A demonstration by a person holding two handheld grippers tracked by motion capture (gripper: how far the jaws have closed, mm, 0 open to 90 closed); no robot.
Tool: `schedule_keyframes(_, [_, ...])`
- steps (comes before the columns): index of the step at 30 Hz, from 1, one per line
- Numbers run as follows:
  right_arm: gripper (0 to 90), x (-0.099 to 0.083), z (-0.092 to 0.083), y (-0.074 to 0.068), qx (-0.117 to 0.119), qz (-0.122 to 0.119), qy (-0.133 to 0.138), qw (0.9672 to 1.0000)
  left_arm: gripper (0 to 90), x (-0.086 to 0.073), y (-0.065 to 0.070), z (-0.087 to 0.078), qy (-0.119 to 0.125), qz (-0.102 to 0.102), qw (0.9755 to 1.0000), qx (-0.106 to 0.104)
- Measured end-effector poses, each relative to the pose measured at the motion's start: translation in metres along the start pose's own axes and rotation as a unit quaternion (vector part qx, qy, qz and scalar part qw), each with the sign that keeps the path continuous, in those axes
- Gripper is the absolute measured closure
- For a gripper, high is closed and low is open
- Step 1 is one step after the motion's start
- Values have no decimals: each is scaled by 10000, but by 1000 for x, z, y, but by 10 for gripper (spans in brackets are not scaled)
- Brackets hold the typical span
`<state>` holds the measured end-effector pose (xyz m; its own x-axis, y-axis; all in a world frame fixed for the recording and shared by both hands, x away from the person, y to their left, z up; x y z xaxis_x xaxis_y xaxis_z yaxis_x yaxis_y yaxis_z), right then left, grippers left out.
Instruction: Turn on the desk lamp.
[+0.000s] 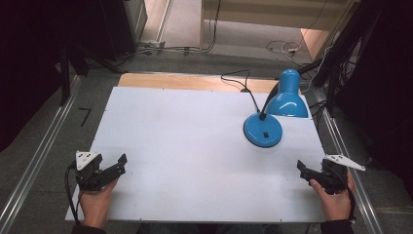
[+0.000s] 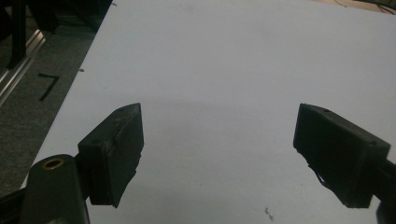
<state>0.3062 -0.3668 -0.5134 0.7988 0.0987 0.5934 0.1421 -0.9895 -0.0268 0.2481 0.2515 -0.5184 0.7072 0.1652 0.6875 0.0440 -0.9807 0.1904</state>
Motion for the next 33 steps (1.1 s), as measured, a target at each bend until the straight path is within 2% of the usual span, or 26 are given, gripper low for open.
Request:
schedule_keyframes(7, [65, 2, -2, -1, 97, -5, 61, 9999, 167, 0, 0, 1, -27, -16, 10000, 41])
schedule_keyframes(19, [65, 5, 3, -14, 260, -159, -5, 9995, 168, 0, 0, 1, -4, -27, 10000, -25])
schedule_keyframes(25, [65, 13, 3, -22, 350, -175, 48, 9992, 169, 0, 1, 1, -2, 23, 10000, -44])
schedule_keyframes(33, [65, 23, 4, -37, 461, -396, 113, 9981, 170, -1, 2, 4, -76, 24, 10000, -47])
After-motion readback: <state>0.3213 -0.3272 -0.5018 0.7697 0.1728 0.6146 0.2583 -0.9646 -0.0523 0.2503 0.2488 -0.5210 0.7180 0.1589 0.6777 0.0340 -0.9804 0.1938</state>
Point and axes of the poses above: each handheld gripper's, and its own axes: z roughly forward along the jaws, x roughly out of its top, y roughly to its right, the point moved 5 cm from there along z, roughly forward along the jaws, and after that the axes turned 14 degrees about -y, right-handed, at the moved point
